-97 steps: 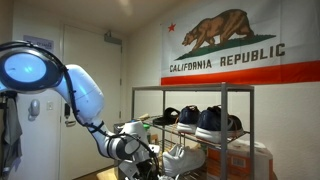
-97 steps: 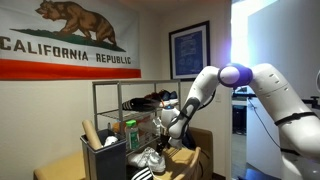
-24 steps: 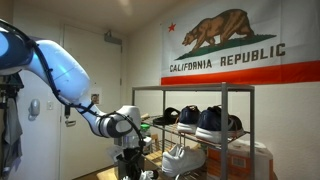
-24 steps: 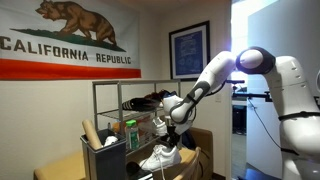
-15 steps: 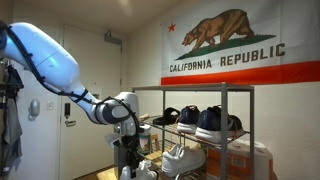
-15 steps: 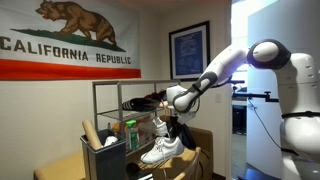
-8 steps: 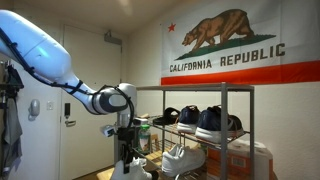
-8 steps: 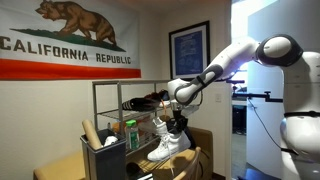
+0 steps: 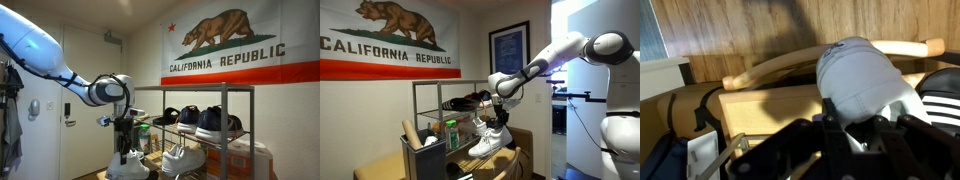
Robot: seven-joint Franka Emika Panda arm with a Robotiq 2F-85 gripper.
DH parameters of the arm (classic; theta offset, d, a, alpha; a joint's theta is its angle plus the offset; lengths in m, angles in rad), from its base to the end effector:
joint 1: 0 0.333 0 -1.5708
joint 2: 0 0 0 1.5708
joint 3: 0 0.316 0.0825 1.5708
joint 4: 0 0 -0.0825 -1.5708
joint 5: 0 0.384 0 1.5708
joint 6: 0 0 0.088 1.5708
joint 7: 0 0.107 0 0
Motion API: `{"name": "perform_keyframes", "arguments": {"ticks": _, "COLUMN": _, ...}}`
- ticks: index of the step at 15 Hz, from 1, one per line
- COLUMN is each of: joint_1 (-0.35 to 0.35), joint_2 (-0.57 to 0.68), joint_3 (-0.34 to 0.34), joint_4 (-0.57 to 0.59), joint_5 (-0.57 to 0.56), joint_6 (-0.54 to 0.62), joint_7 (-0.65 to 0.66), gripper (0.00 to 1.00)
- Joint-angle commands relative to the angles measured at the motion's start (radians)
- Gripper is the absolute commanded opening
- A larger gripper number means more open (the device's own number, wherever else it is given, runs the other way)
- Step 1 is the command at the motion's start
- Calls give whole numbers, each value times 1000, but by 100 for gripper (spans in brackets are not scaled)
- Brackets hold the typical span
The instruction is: Take the white shoe and position it on the shoe rack alongside the other white shoe
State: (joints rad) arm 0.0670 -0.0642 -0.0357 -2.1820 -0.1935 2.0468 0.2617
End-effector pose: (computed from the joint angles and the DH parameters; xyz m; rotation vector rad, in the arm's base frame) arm 0.5137 0.0054 0.4122 2.9591 -0.2004 -0.0678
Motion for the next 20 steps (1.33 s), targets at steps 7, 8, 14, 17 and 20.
{"name": "perform_keyframes", "arguments": {"ticks": 7, "joint_1": -28, "joint_2": -62, "joint_3": 51, "joint_4": 99, "joint_5": -49, "joint_6": -108, "joint_7": 63, "gripper": 4}}
{"name": "perform_keyframes", "arguments": {"ticks": 8, "joint_1": -31, "joint_2": -66, "joint_3": 50, "joint_4": 106, "joint_5": -52, "joint_6": -112, "joint_7": 71, "gripper": 4}}
{"name": "perform_keyframes", "arguments": {"ticks": 14, "joint_1": -47, "joint_2": -77, "joint_3": 48, "joint_4": 128, "joint_5": -56, "joint_6": -69, "joint_7": 106, "gripper": 4}}
{"name": "perform_keyframes", "arguments": {"ticks": 17, "joint_1": -52, "joint_2": -72, "joint_3": 50, "joint_4": 131, "joint_5": -66, "joint_6": -32, "joint_7": 132, "gripper": 4}}
{"name": "perform_keyframes", "arguments": {"ticks": 20, "joint_1": -59, "joint_2": -60, "joint_3": 46, "joint_4": 123, "joint_5": -77, "joint_6": 39, "joint_7": 165, "gripper": 4}}
